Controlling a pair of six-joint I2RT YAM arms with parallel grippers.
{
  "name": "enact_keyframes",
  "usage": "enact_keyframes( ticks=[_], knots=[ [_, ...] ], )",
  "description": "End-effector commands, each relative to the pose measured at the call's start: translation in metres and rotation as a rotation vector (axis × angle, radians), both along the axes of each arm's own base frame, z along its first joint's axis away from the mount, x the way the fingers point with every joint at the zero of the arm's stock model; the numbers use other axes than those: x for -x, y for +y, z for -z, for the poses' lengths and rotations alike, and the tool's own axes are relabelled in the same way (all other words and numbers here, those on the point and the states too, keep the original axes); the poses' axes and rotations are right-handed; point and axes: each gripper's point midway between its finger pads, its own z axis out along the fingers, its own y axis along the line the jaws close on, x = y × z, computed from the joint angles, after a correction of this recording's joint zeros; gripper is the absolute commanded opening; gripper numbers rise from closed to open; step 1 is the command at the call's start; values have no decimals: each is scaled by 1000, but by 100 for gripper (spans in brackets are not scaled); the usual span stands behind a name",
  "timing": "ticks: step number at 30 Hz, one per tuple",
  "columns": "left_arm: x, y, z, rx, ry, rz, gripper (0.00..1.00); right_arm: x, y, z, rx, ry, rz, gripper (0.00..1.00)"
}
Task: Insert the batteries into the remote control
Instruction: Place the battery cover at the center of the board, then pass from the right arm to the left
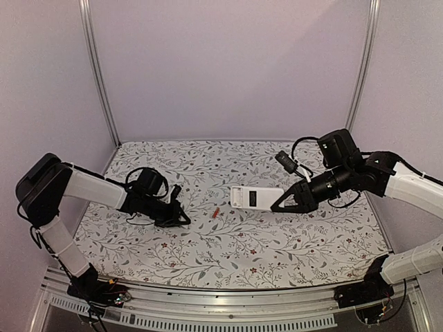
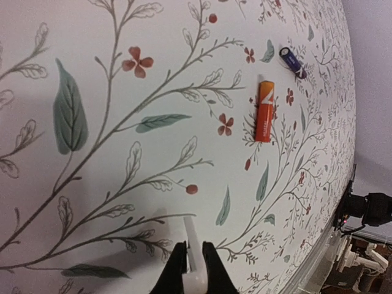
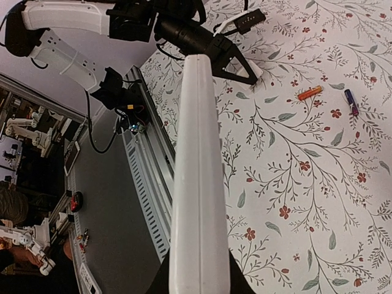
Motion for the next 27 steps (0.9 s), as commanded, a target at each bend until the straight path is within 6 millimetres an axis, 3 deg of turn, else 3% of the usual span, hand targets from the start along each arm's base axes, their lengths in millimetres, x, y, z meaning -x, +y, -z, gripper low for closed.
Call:
enact_keyframes(
  ticks=[1,6,11,15,17,19,22,25,27],
  knots=[
    [0,6,12,9,36,-25,12,5,-3,-9,-27,-21,-13,0],
    [1,15,22,-8,80,-45,29,6,-4,-14,-38,-28,-12,0],
    [-2,33,16,-57,73,-95,49,6,-5,-18,-45,-39,-4,0],
    [-15,44,-22,-76,-73,-126,59,6,-6,-23,-56,-60,-1,0],
    [-22,51,-44,-92,-163,-138,72,5,-5,-26,-66,-70,-1,0],
    [-25,50,-70,-66,-254,-126,76,6,-4,-30,-83,-77,-7,0],
    [-18,28,-129,119,-427,-41,77,7,-3,-37,-115,-96,-11,0],
    [7,-1,-190,337,-579,94,77,9,-2,-42,-143,-108,-28,0],
    [28,-18,-217,424,-640,196,77,10,1,-47,-169,-115,-43,0]
  ],
)
